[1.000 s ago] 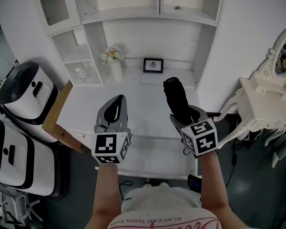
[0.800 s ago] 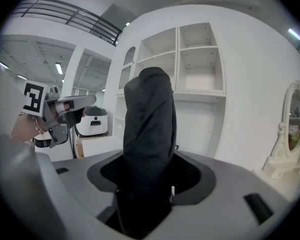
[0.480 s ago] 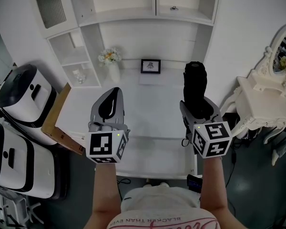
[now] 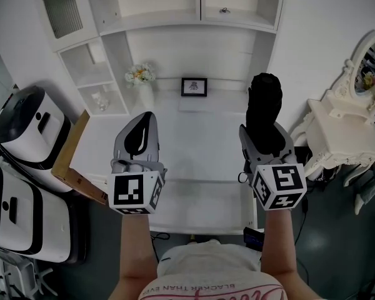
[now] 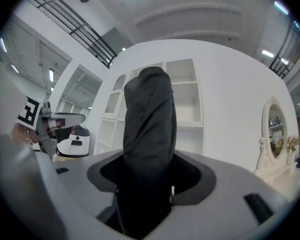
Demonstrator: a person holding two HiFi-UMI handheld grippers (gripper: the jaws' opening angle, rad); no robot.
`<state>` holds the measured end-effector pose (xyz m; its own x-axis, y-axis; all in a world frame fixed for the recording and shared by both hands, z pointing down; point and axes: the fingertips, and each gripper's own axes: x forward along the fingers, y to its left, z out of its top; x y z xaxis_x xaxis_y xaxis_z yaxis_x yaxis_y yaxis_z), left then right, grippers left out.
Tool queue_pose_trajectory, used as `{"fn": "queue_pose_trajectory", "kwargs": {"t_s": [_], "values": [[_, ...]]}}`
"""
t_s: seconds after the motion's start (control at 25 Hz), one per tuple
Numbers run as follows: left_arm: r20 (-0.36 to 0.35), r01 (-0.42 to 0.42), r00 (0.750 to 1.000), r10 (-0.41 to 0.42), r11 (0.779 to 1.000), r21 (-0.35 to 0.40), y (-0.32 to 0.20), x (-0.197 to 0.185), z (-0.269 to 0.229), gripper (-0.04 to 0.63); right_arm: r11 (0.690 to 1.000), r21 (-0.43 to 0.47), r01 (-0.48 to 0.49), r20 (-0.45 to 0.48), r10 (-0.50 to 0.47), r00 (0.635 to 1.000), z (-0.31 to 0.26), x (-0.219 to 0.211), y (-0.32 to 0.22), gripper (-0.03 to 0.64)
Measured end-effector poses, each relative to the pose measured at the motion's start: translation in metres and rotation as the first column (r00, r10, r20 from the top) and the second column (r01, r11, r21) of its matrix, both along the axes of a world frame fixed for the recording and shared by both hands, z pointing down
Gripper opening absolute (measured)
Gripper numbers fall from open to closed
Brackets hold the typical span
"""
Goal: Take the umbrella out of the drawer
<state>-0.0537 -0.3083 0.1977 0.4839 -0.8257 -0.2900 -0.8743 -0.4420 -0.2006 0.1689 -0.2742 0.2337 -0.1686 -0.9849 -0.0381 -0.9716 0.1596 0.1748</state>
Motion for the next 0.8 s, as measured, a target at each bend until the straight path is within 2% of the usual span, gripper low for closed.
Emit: {"fn": "queue_pose_trajectory", "kwargs": {"t_s": [0.8], "values": [[-0.007,0.003,1.0,-0.003,1.0,0.01,-0.007,-0.012,-0.006,0.008,0.998,0.067,-0.01,-0.036,0.012,0.999,-0.02,-0.007,0.002,0.265]]}}
